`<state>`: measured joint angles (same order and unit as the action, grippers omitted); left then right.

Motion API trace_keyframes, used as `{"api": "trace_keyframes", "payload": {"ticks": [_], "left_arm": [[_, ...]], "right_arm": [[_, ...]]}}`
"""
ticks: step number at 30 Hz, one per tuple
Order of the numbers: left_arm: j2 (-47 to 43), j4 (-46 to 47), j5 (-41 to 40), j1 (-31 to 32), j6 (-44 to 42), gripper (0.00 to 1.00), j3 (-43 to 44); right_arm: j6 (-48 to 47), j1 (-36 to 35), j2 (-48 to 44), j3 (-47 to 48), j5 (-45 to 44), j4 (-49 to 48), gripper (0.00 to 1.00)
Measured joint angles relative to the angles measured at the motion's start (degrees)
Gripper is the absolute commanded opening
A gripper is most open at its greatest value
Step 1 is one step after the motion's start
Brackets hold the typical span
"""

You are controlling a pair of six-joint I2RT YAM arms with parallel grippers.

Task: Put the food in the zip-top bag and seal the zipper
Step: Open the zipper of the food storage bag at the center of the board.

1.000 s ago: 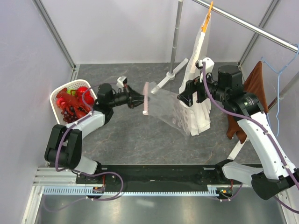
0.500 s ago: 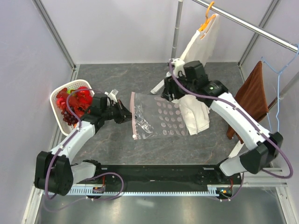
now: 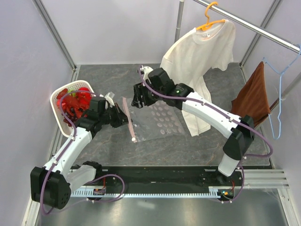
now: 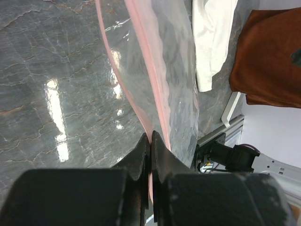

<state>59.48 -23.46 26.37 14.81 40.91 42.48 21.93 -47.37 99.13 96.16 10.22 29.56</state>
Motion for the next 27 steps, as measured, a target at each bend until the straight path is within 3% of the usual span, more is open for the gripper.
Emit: {"api": "trace_keyframes", "payload": {"ticks": [8, 18, 27], "left_arm": [[-0.09, -0.13, -0.24, -0.11, 0.79, 0.02, 0.48], [-0.83, 1.75, 1.18, -0.11, 1.51, 0.02, 0.66], [-2.38, 4.15, 2.43, -0.11, 1.60, 0.02, 0.66]], "right_arm": [[2.78, -6.40, 1.70, 0.68, -5.62, -0.74, 0.59], [3.34, -7.65, 6.25, 3.28, -13.22, -1.25, 0.52], [3.80, -7.89, 9.44, 6.23, -16.46, -0.90, 0.59]]}}
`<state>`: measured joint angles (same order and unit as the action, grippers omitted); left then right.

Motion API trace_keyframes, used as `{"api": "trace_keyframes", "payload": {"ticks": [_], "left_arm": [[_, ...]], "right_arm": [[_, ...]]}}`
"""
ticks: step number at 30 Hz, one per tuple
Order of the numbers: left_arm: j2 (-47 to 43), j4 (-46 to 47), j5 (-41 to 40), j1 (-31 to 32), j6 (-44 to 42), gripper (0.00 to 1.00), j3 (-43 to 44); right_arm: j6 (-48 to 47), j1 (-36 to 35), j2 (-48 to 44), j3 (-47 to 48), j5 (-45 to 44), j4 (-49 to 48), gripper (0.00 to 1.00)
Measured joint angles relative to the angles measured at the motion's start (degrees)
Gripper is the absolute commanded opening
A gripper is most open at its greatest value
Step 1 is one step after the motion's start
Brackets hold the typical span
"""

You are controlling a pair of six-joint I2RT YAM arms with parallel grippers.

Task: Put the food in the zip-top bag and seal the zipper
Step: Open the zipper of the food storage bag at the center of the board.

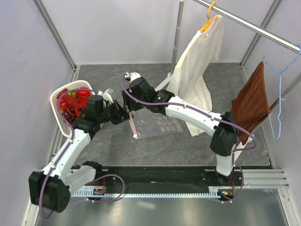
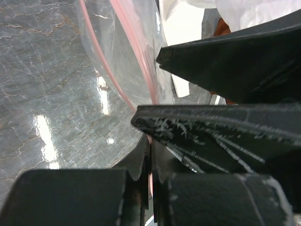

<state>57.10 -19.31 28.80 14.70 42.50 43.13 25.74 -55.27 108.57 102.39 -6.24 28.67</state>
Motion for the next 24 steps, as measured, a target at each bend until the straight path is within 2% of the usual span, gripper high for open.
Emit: {"api": "trace_keyframes", "payload": {"ticks": [5, 8, 18, 20, 24], "left_arm": [[-0.13, 0.15, 0.04, 0.00, -0.02, 0.02, 0.00], [-0.57, 0.09, -0.20, 0.00, -0.07, 0.02, 0.00], [-1.36, -0.37, -0.39, -1.46, -0.13, 0.02, 0.00], [-1.36, -0.37, -0.44, -1.49, -0.13, 0.02, 0.00], [-1.33, -0.37, -0.52, -1.49, -0.52, 0.02, 0.00]], "right_arm": [[-0.46, -0.79, 0.07, 0.00, -0.98, 0.66, 0.40], [-1.40, -1.18, 0.04, 0.00, -3.50, 1.60, 0.34], [-5.64, -0.07, -4.61, -5.44, -7.58, 4.09, 0.24], [-6.25, 0.76, -5.84, -6.84, -7.50, 4.55, 0.18], [-7.10, 2.82, -6.75, -7.76, -6.32, 4.85, 0.11]]}}
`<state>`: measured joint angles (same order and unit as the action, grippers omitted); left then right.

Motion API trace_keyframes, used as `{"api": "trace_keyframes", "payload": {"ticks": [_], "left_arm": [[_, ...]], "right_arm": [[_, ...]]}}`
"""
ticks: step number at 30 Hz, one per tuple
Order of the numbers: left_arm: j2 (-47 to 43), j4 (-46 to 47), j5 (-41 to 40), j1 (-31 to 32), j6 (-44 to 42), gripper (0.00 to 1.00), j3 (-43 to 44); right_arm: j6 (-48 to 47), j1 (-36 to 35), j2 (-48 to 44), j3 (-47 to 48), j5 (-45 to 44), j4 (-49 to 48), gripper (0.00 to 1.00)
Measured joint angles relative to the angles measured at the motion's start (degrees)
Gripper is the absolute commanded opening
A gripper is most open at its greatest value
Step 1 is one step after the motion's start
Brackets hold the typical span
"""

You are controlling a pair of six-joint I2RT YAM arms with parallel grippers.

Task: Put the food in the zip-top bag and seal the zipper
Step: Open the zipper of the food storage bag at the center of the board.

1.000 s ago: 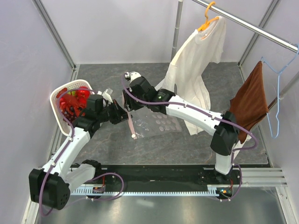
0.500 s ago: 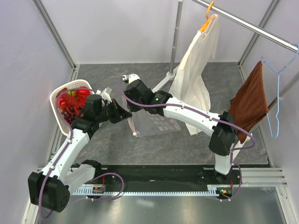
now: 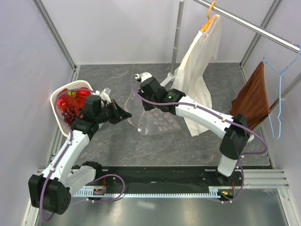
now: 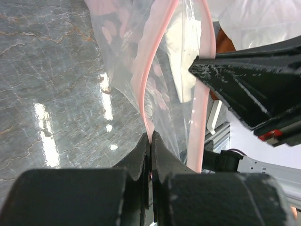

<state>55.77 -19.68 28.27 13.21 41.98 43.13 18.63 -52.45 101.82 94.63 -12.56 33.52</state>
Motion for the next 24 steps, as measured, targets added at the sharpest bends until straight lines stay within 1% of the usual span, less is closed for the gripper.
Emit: {"api": "trace_keyframes", "payload": {"ticks": [1, 2, 8, 14, 18, 24], "left_arm": [[0.00, -0.02, -0.20, 0.00, -0.15, 0.02, 0.00], [0.00, -0.04, -0.39, -0.02, -0.44, 0.02, 0.00], [1.14, -1.68, -3.48, -0.11, -3.39, 0.02, 0.81], [5.64, -4.04, -6.32, -1.95, -8.13, 0.02, 2.51], [8.41, -5.49, -6.10, -2.21, -11.26, 0.02, 4.00], [11.87, -8.09, -5.62, -2.23, -16.48, 0.04, 8.44]], "right_arm": [[-0.04, 0.50, -0.09, 0.00, 0.63, 0.00, 0.07], [-0.09, 1.09, -0.15, 0.00, 1.60, -0.02, 0.00], [-0.39, 4.70, -2.03, -0.11, 10.08, 0.61, 0.00], [-0.22, 9.51, -6.51, -1.27, 18.86, 1.38, 0.00], [-0.17, 11.28, -9.09, -3.32, 22.51, 1.66, 0.00], [-0.26, 11.58, -9.35, -6.05, 24.63, 1.62, 0.00]]}}
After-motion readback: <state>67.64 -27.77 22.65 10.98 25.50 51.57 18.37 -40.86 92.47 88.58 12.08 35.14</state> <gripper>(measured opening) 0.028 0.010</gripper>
